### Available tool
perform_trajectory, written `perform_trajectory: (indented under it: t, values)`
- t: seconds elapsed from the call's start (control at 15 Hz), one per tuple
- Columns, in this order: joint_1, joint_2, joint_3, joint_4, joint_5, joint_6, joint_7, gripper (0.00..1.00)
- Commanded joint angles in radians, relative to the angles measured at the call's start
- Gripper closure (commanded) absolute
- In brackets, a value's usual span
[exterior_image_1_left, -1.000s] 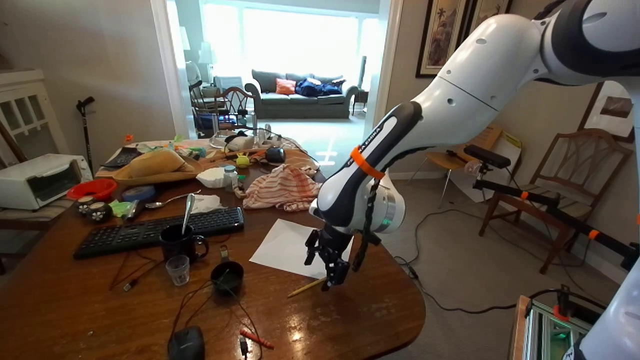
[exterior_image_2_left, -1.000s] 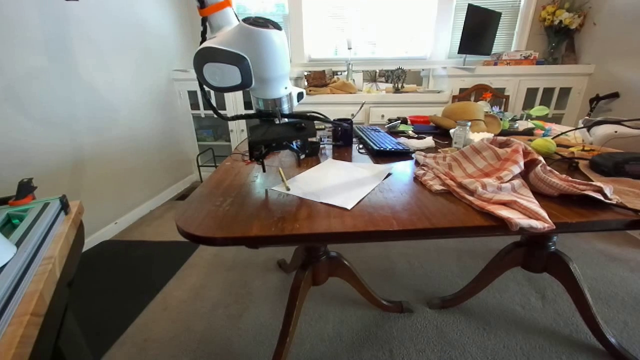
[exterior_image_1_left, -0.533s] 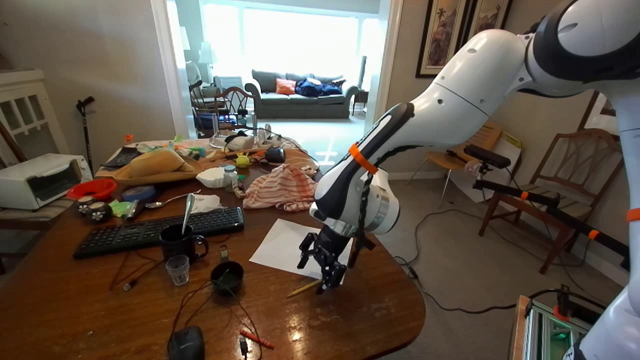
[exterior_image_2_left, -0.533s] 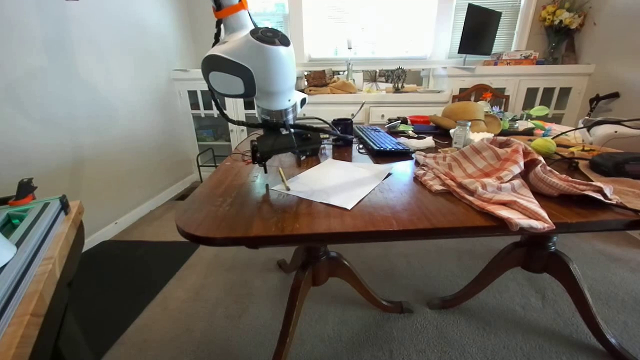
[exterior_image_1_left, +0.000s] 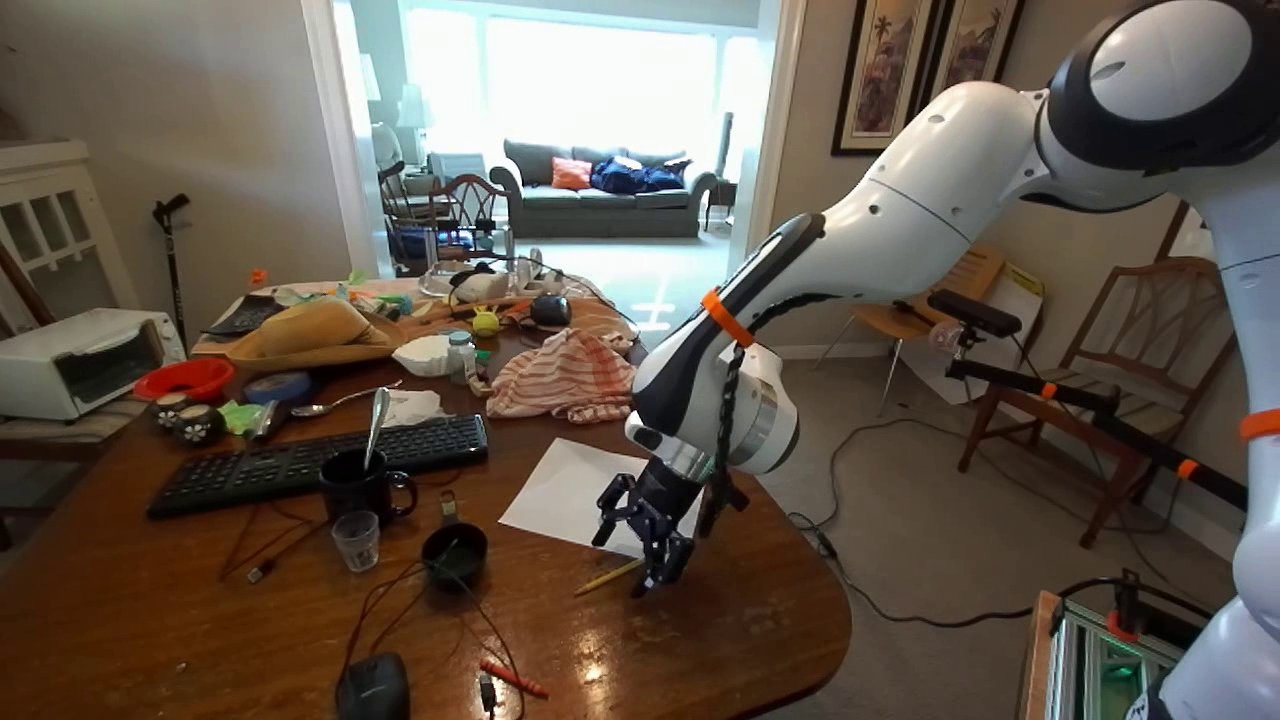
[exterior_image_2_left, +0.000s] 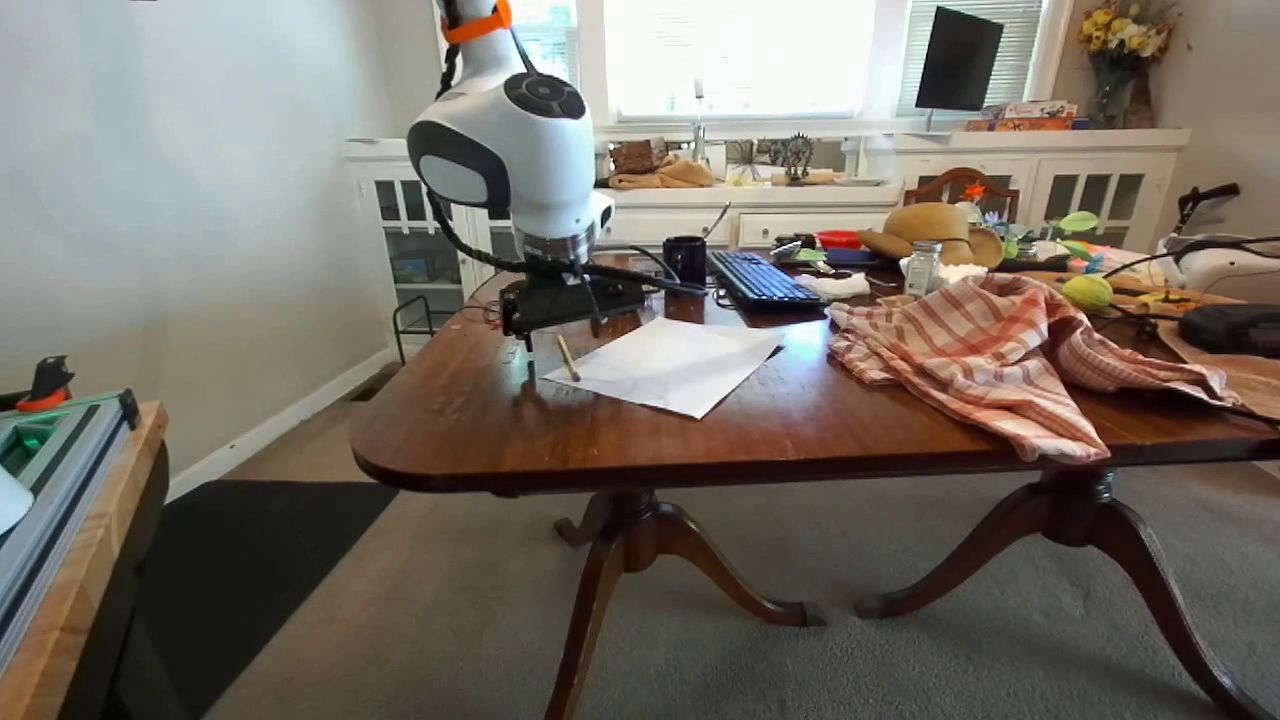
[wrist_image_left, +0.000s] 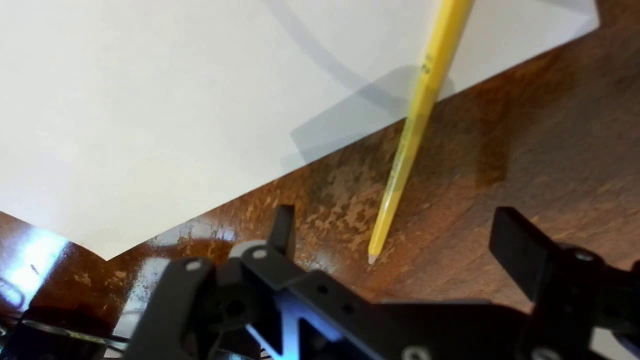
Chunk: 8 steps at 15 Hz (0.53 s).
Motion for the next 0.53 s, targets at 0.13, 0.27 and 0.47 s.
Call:
perform_trajectory:
  t: [0.13, 0.27, 0.47]
  values:
    - [-0.055, 0.063, 0.059, 0.013, 0.039, 0.041, -0.068, 0.16]
    - [-0.067, 0.070, 0.069, 0.013, 0.041, 0.045, -0.067, 0.25]
    - [-0.090, 0.074, 0.085, 0.014, 0.049, 0.041, -0.060, 0.41]
